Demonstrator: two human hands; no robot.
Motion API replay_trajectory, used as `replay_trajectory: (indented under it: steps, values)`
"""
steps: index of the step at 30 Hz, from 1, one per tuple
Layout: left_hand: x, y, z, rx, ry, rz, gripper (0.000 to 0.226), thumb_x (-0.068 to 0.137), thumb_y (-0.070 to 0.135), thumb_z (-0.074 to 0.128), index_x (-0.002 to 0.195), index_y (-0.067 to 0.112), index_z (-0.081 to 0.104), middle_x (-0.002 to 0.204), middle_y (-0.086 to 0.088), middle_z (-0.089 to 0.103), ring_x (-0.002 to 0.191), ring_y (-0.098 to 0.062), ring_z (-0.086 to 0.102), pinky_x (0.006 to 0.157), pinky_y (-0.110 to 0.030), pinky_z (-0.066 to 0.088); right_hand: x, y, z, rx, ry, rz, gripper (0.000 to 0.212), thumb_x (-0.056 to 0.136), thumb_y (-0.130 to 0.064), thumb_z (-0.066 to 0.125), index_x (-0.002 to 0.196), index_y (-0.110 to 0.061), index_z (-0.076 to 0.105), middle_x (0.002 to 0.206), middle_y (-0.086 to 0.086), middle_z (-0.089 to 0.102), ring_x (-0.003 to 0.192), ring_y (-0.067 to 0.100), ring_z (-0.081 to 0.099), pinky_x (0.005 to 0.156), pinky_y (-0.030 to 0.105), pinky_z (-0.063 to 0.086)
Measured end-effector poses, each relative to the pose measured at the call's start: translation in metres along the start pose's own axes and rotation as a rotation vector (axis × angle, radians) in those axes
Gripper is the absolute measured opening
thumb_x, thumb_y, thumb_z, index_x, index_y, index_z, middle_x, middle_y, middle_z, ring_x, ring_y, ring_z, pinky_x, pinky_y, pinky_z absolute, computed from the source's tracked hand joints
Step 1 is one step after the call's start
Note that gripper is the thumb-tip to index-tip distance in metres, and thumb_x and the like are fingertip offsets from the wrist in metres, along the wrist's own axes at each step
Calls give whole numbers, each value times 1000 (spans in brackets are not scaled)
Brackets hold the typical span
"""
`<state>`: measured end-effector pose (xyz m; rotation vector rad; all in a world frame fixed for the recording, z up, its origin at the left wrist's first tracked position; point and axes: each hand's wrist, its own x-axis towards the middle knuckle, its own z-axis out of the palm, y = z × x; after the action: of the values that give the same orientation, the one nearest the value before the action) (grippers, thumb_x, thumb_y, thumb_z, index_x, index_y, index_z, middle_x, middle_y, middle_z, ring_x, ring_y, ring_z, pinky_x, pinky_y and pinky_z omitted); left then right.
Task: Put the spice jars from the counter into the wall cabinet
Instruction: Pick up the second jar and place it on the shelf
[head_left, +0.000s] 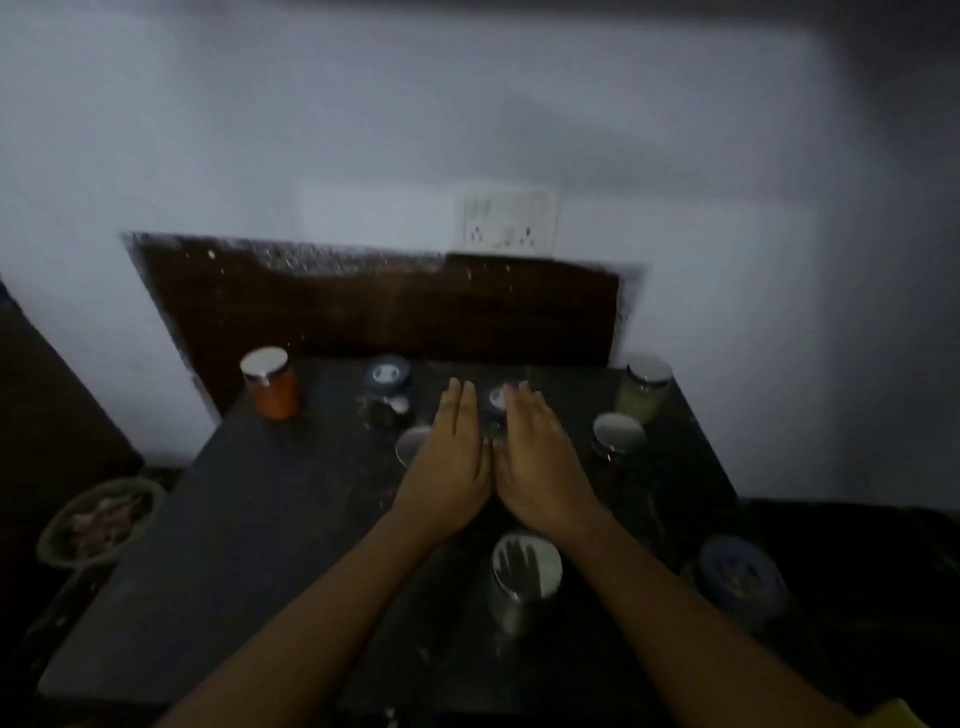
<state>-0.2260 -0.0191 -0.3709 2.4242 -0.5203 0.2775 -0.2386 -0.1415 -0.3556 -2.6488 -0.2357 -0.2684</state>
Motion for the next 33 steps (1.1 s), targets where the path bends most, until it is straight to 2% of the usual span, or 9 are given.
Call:
replay_trajectory:
  steps: [3,8,13,15,17,20,25,29,33]
  values:
    - [-21,-3,32,-35,-85,-60,62,97,25,34,146,2,4,156,-17,3,144,-20,1,112,-26,6,-23,24,24,-12,-72,60,64,95,-35,40,148,-14,11,156,14,14,144,29,13,115,41,17]
    - [-56,-15,76,-71,-225,-171,60,98,20,34,146,3,3,157,-15,1,145,-20,1,109,-20,5,-60,57,61,2,-211,100,64,93,-34,42,147,-11,17,153,21,18,142,34,16,114,40,16]
    - [-85,-21,102,-144,-359,-223,56,100,22,29,147,7,3,157,-12,5,145,-20,4,108,-19,7,-76,77,86,112,-459,220,67,93,-39,41,148,-25,6,157,14,0,141,37,14,111,46,23]
    - [-87,-22,105,-185,-349,-243,55,100,25,30,148,10,5,156,-10,14,143,-21,16,110,-22,14,-74,80,87,161,-485,231,67,93,-39,41,148,-25,6,157,12,-4,142,36,14,112,45,22]
    - [-87,-22,106,-218,-359,-255,57,99,29,31,148,13,7,154,-10,21,140,-21,26,107,-22,19,-70,84,82,210,-549,247,74,89,-36,47,149,-28,3,157,9,-10,143,34,9,113,42,20]
    - [-86,-21,107,-225,-364,-262,60,99,32,33,148,12,6,155,-11,20,140,-20,25,105,-18,17,-69,87,76,159,-672,197,100,77,-32,64,147,-30,-7,156,8,-15,143,34,7,113,43,25]
    - [-82,-23,103,-232,-399,-261,64,98,32,37,148,12,3,155,-9,19,140,-21,26,103,-19,19,-73,83,77,142,-567,159,100,76,-18,67,148,-25,-1,150,10,11,134,29,28,104,34,34]
    - [-79,-26,88,-358,-402,-281,71,94,25,45,148,16,0,155,-3,19,140,-15,23,105,-20,19,-68,81,69,239,-483,193,99,73,-25,70,149,-23,5,147,11,22,130,28,35,102,33,35]
    - [-75,-21,65,-605,-289,-252,92,73,19,54,146,23,-2,146,8,25,137,-7,26,111,-28,25,-55,71,47,318,-305,204,101,67,-40,74,148,-26,15,144,6,29,127,21,37,94,27,35]
